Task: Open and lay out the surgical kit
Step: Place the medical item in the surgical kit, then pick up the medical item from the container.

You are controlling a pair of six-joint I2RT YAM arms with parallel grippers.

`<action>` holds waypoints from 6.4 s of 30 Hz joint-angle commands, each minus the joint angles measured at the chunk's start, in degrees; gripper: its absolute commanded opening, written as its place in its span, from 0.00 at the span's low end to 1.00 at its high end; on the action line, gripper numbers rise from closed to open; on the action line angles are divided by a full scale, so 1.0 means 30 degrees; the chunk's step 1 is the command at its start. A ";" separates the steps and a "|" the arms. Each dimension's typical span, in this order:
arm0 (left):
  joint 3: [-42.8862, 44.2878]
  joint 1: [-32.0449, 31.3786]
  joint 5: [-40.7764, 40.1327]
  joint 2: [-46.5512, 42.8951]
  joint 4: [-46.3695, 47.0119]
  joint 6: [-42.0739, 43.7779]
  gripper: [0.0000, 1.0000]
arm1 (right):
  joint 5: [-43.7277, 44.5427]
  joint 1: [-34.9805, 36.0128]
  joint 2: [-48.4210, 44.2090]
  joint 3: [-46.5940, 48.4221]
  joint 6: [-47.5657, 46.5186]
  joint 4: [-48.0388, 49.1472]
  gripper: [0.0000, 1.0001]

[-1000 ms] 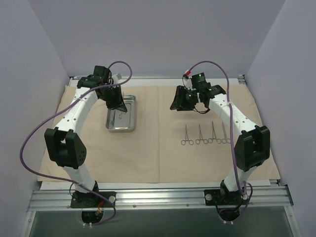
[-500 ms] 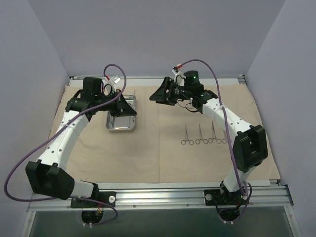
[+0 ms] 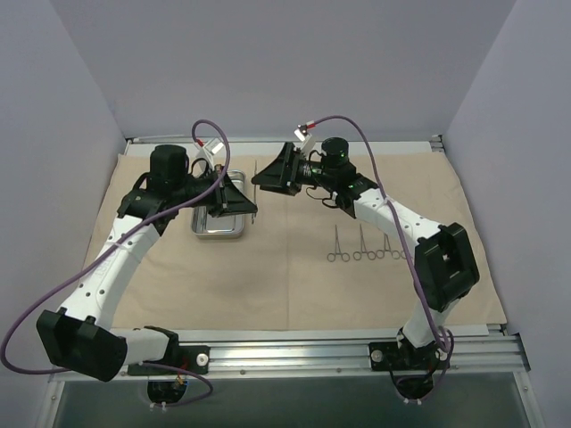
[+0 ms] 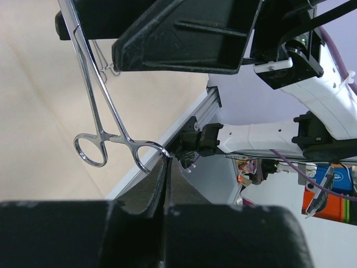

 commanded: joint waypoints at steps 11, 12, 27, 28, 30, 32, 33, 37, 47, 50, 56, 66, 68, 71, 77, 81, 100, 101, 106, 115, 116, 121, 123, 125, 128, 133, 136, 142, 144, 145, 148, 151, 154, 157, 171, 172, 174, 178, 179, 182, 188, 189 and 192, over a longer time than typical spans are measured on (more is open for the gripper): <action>-0.0597 -0.0416 0.0429 -0.1038 0.2238 -0.1156 0.02 | -0.1631 0.0789 0.0777 -0.0597 0.2879 0.5577 0.50; -0.0626 -0.0416 0.0458 -0.1038 0.2238 -0.1156 0.02 | -0.1719 0.0848 0.0864 -0.0655 0.3058 0.5900 0.50; 0.0456 0.0430 -0.1941 -0.0892 -0.1830 0.2206 0.58 | 0.0501 0.0791 0.0368 0.0425 -0.1706 -0.2694 0.00; 0.0777 0.0665 -0.2843 -0.1037 -0.2820 0.2561 0.60 | 0.1841 0.0703 0.0367 0.0834 -0.3688 -0.6132 0.00; 0.1100 0.1570 -0.4484 -0.1213 -0.4230 0.3438 0.64 | 0.3544 0.0615 0.0396 0.2035 -0.5341 -1.0909 0.00; 0.1540 0.2159 -0.6538 -0.1273 -0.6019 0.4143 0.65 | 0.6998 0.0615 0.0600 0.3668 -0.7480 -1.4208 0.00; 0.1599 0.2423 -0.7095 -0.1273 -0.6459 0.4756 0.65 | 0.8257 0.0644 0.0978 0.4260 -0.7951 -1.7124 0.00; 0.1454 0.3099 -0.8417 -0.0688 -0.7575 0.5815 0.65 | 1.3214 0.0819 0.1509 0.5730 -0.8395 -2.1045 0.00; 0.0779 0.3158 -0.8536 0.0309 -0.7049 0.6021 0.64 | 1.8462 0.1902 0.4256 0.5553 -0.5379 -2.3363 0.00; 0.0838 0.3158 -0.8507 0.0455 -0.7254 0.6168 0.64 | 1.9546 0.2342 0.5663 0.6110 -0.4530 -2.3978 0.00; 0.0604 0.3187 -0.7980 0.0455 -0.7284 0.6314 0.64 | 2.0397 0.2490 0.7045 0.6725 -0.4118 -2.4184 0.00; 0.0750 0.3246 -0.7364 0.0982 -0.7137 0.6519 0.64 | 2.0838 0.2519 0.8394 0.7487 -0.4586 -2.4243 0.00; 0.0779 0.3246 -0.7364 0.1100 -0.7137 0.6578 0.64 | 2.0926 0.2519 0.8510 0.7547 -0.4616 -2.4243 0.00; 0.0838 0.3304 -0.7306 0.1246 -0.7137 0.6637 0.64 | 2.1218 0.2490 0.8803 0.7810 -0.4879 -2.4389 0.00; 0.0897 0.3421 -0.7072 0.1597 -0.7049 0.6695 0.64 | 2.1307 0.2519 0.9243 0.8191 -0.5435 -2.4507 0.00; 0.0897 0.3539 -0.6866 0.1715 -0.6962 0.6695 0.64 | 2.1571 0.2519 0.9419 0.8279 -0.5728 -2.4566 0.00; 0.1102 0.4183 -0.6632 0.2535 -0.6785 0.6842 0.64 | 2.1366 0.2490 1.0474 0.8544 -0.6696 -2.4712 0.00; 0.1102 0.4212 -0.6632 0.2565 -0.6786 0.6871 0.64 | 2.1308 0.2461 1.0561 0.8485 -0.6725 -2.4683 0.00; 0.1190 0.4476 -0.6661 0.2741 -0.6902 0.7017 0.64 | 2.1073 0.2432 1.0709 0.8485 -0.6725 -2.4624 0.01; 0.1571 0.4682 -0.6719 0.3092 -0.7137 0.7164 0.64 | 2.0604 0.2314 1.0767 0.8397 -0.6813 -2.4536 0.09; 0.1600 0.4740 -0.6662 0.3150 -0.7079 0.7164 0.64 | 2.0575 0.2343 1.0738 0.8339 -0.6813 -2.4507 0.12; 0.1629 0.4798 -0.6661 0.3268 -0.7078 0.7222 0.65 | 2.0458 0.2314 1.0650 0.8221 -0.6872 -2.4507 0.23; 0.1658 0.4828 -0.6690 0.3297 -0.7078 0.7252 0.65 | 2.0458 0.2285 1.0592 0.8133 -0.6871 -2.4449 0.24; 0.1688 0.4857 -0.6690 0.3355 -0.7107 0.7281 0.65 | 2.0399 0.2285 1.0562 0.8075 -0.6842 -2.4419 0.24; 0.1775 0.4916 -0.6748 0.3473 -0.7137 0.7340 0.65 | 2.0253 0.2255 1.0446 0.7987 -0.6901 -2.4419 0.26; 0.2156 0.4974 -0.7128 0.3882 -0.7254 0.7399 0.66 | 1.9756 0.2226 0.9862 0.8249 -0.7310 -2.4011 0.32; 0.2945 0.4974 -0.7772 0.4555 -0.7517 0.7457 0.67 | 1.9316 0.2167 0.8985 0.9272 -0.7749 -2.3805 0.39; 0.4907 0.4945 -0.9235 0.6926 -0.7722 0.7603 0.66 | 1.9110 0.1904 0.7402 1.2958 -0.9564 -2.4389 0.47; 0.5494 0.4858 -0.9676 0.8040 -0.7840 0.7721 0.65 | 1.9052 0.1671 0.7107 1.3580 -1.0150 -2.4477 0.49; 0.6019 0.4770 -1.0375 0.8392 -0.7869 0.7779 0.63 | 1.8819 0.1553 0.6757 1.3872 -1.0704 -2.4478 0.49; 0.7305 0.4331 -1.1550 1.0206 -0.8220 0.7955 0.55 | 1.7710 0.0940 0.5908 1.3497 -1.1439 -2.3925 0.49; 0.8568 0.3541 -1.3365 1.2344 -0.8806 0.7984 0.52 | 1.6682 0.0034 0.5117 1.2092 -1.1559 -2.3193 0.48; 1.0764 0.2693 -1.5620 1.4600 -0.9888 0.7780 0.51 | 1.5656 -0.0585 0.4704 1.0977 -1.1588 -2.2577 0.47; 1.2729 0.1931 -1.7700 1.6594 -1.1002 0.7253 0.51 | 1.4979 -0.1171 0.4557 1.0566 -1.1735 -2.2369 0.47; 1.5576 0.1137 -2.1954 2.0173 -1.2616 0.6871 0.55 | 1.3486 -0.3750 0.3502 0.8543 -1.2321 -2.1841 0.47; 1.5401 0.1166 -2.1983 2.0172 -1.2529 0.6929 0.55 | 1.3369 -0.3954 0.3560 0.8572 -1.2321 -2.1899 0.47; 1.5136 0.1253 -2.1954 2.0231 -1.2440 0.6959 0.56 | 1.3076 -0.4072 0.3648 0.8718 -1.2379 -2.1929 0.47; 1.4959 0.1546 -2.1340 2.0727 -1.2147 0.7135 0.55 | 1.2782 -0.4132 0.3882 0.8866 -1.2408 -2.1929 0.47; 1.4959 0.1634 -2.1194 2.0787 -1.2118 0.7193 0.54 | 1.2782 -0.4161 0.3883 0.8866 -1.2409 -2.1929 0.47; 1.4638 0.1956 -2.0549 2.0759 -1.1475 0.7427 0.53 | 1.2665 -0.4161 0.3912 0.8836 -1.2409 -2.1900 0.47; 1.4257 0.2570 -1.8471 2.1168 -1.0888 0.7779 0.53 | 1.2694 -0.4161 0.3853 0.8895 -1.2350 -2.1842 0.47; 1.4169 0.2601 -1.8207 2.1198 -1.0829 0.7837 0.53 | 1.2694 -0.4161 0.3853 0.8895 -1.2321 -2.1841 0.47; 1.4022 0.2718 -1.7414 2.1432 -1.0741 0.8101 0.51 | 1.2519 -0.4161 0.3853 0.8924 -1.2263 -2.1783 0.47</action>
